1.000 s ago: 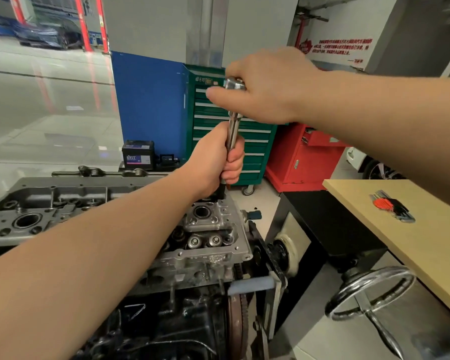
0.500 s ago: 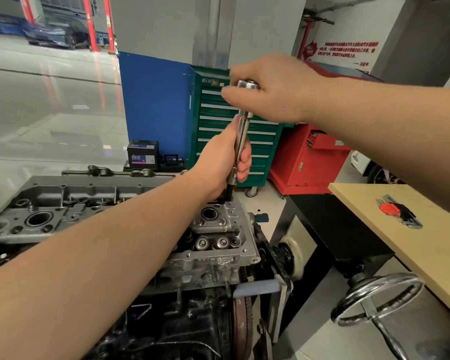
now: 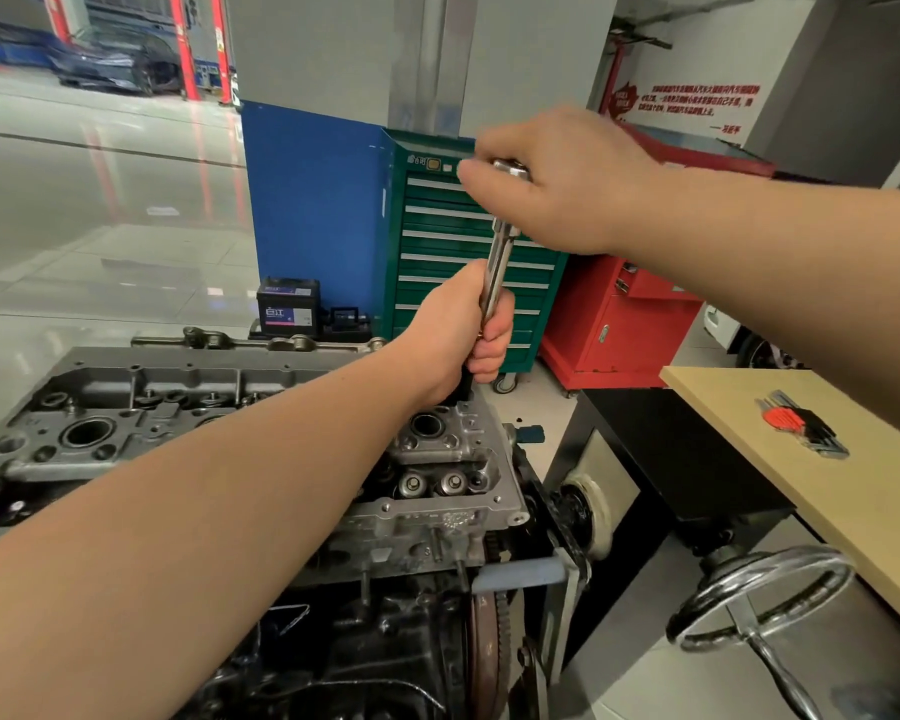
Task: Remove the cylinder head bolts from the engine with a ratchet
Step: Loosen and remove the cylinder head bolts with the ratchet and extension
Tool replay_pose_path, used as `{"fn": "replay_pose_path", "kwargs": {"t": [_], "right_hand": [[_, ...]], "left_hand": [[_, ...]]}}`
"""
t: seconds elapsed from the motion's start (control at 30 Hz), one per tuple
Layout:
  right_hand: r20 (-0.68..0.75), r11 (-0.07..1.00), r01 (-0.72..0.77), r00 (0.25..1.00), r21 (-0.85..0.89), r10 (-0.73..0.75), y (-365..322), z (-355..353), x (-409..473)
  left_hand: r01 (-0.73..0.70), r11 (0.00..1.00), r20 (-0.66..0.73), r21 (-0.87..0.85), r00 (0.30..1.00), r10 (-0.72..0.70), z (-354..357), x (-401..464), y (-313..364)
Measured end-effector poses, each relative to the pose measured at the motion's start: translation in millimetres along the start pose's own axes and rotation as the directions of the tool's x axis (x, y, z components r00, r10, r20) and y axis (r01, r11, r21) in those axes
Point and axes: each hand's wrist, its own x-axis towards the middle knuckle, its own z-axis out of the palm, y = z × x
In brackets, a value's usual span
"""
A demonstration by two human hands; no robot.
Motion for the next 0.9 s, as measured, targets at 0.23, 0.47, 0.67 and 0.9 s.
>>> {"fn": "replay_pose_path", "kwargs": {"t": [0.23, 0.47, 0.67, 0.9], "right_hand": [[-0.016, 0.878, -0.127, 0.991, -0.461, 0.135, -29.5, -2.1, 25.6], [0.189, 0.977, -0.011, 0.982, 0.214, -0.031, 11.7, -13.4, -2.6], [-0.010, 0.922, -0.259, 0.964, -0.288, 0.267, -12.4, -2.0, 1.3], [0.293, 0.888, -0.121, 0.956, 0.443, -0.016, 33.6, -45.7, -5.7]], "left_hand": [[-0.036, 0.995, -0.043, -0.089, 0.999, 0.032, -1.0, -0.5, 3.5], [-0.020, 0.999, -0.040, -0.038, 0.999, 0.018, 7.9, 1.5, 3.9], [-0.111, 0.991, -0.267, 0.072, 0.955, 0.126, 6.8, -3.1, 16.2], [-0.378, 0.777, -0.183, 0.503, 0.832, 0.523, 20.4, -12.3, 99.6]]}}
